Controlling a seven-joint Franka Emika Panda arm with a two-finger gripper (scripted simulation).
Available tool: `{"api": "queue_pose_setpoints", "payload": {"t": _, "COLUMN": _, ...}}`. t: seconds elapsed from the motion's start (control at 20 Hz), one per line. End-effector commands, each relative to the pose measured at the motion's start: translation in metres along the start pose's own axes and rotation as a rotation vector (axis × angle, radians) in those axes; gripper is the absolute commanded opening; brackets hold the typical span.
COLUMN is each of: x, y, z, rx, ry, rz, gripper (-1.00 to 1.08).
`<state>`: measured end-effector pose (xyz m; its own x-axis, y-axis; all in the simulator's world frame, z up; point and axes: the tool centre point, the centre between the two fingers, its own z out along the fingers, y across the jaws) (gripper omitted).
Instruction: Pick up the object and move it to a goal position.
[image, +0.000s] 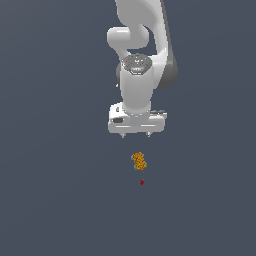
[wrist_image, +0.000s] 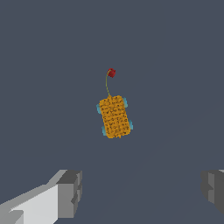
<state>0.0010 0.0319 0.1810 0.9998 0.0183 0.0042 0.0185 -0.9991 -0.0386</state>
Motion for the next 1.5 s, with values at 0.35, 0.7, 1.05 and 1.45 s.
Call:
{"api": "queue_pose_setpoints", "payload": {"t": 0.35, "x": -0.007, "y": -0.032, "z": 0.011, "rx": 0.021, "ry": -0.024, "rz": -0.029, "gripper": 1.0}}
{"api": "queue_pose_setpoints", "payload": {"t": 0.7, "x": -0.008, "y": -0.037, "z": 0.013, "rx": 0.024, "ry": -0.028, "rz": -0.035, "gripper": 1.0}}
{"api": "queue_pose_setpoints", "payload": {"t": 1.05, "x": 0.005, "y": -0.035, "z": 0.028, "rx": 0.014, "ry": -0.025, "rz": -0.067, "gripper": 1.0}}
{"api": "queue_pose_setpoints", "payload": {"t": 1.45, "x": 0.036, "y": -0.03, "z": 0.066, "rx": -0.009, "ry": -0.017, "rz": -0.146, "gripper": 1.0}}
